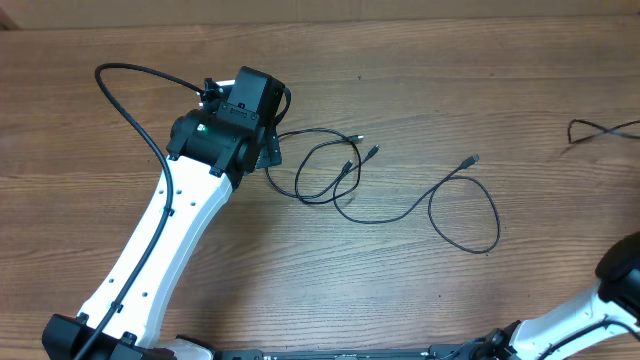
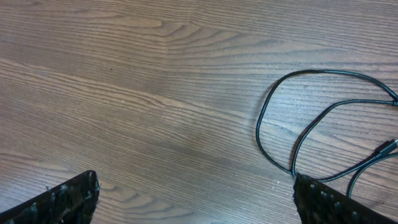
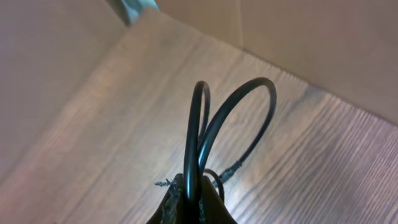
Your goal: Untangle cables
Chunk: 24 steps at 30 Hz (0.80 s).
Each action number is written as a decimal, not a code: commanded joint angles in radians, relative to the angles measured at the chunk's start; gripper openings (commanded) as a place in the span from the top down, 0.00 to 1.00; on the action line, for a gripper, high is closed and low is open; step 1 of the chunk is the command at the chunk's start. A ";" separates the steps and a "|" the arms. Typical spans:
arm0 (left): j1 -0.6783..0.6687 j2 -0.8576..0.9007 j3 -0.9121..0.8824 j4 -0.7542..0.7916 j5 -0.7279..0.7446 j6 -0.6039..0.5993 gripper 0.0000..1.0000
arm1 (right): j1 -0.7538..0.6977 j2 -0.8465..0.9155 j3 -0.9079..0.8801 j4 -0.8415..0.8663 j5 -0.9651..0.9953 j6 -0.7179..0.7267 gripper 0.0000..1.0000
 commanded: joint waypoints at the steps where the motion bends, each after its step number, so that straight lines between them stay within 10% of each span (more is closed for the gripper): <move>1: 0.005 -0.024 -0.005 0.004 -0.020 0.019 0.00 | -0.041 0.063 0.007 0.005 -0.005 0.000 0.96; 10: 0.005 -0.024 -0.005 0.004 -0.020 0.019 0.00 | -0.153 0.106 0.007 -0.034 -0.005 0.033 0.87; 15: 0.005 -0.024 -0.005 0.003 -0.020 0.019 0.00 | -0.181 0.106 0.007 -0.087 -0.103 0.063 0.03; 24: 0.005 -0.024 -0.005 0.004 -0.020 0.019 0.00 | -0.140 0.106 0.007 -0.305 -0.680 -0.239 0.00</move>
